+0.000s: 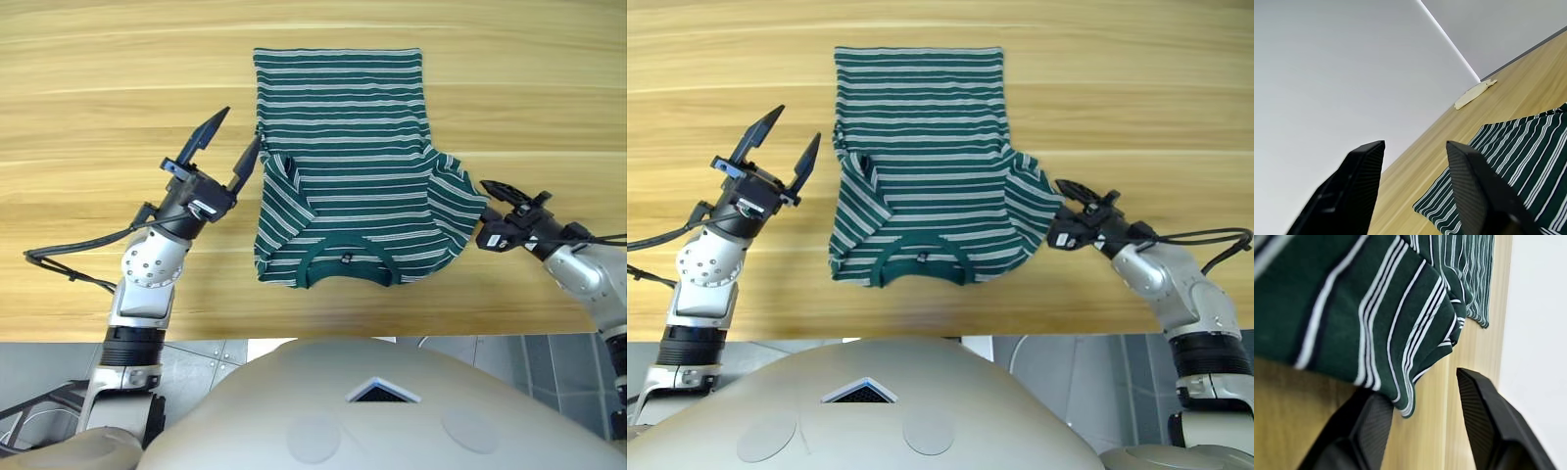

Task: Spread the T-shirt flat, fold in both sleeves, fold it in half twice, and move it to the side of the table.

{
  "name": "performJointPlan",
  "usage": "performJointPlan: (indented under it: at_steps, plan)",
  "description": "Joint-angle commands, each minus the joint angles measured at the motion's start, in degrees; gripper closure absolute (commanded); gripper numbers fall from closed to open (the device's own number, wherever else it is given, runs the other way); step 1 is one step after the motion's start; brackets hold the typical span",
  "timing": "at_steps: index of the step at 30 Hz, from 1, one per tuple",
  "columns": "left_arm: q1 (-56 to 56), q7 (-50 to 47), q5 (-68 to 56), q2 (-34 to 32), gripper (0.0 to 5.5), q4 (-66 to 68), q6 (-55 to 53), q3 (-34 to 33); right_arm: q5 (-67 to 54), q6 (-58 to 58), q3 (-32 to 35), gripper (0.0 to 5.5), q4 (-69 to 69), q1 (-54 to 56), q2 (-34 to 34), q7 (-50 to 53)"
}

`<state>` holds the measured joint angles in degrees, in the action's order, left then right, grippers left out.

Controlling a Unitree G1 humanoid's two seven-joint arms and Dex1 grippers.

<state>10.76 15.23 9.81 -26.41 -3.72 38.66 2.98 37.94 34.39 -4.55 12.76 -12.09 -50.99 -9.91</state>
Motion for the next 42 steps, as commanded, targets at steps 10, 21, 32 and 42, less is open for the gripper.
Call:
performJointPlan:
  at_steps: [10,21,32,42]
  plan:
    - [0.30,-0.12,0.18,0.30,3.15,-0.07,1.08,-0.09,0.49,0.21,-2.00,5.46,1.97,0.49,-0.98,0.92]
    - [0.45,-0.35,-0.29,0.59,3.15,0.56,1.70,-0.42,-1.54,2.75,-1.44,5.46,-0.36,1.05,-0.10,4.29]
    - [0.50,-0.48,-0.32,1.19,3.15,1.50,2.36,-0.37,-5.40,4.28,-1.36,5.46,-4.43,3.47,2.96,4.15]
    - [-0.08,0.22,0.03,2.55,3.15,2.54,2.72,1.51,-6.84,5.29,-6.24,5.46,-6.93,7.15,6.53,-0.90]
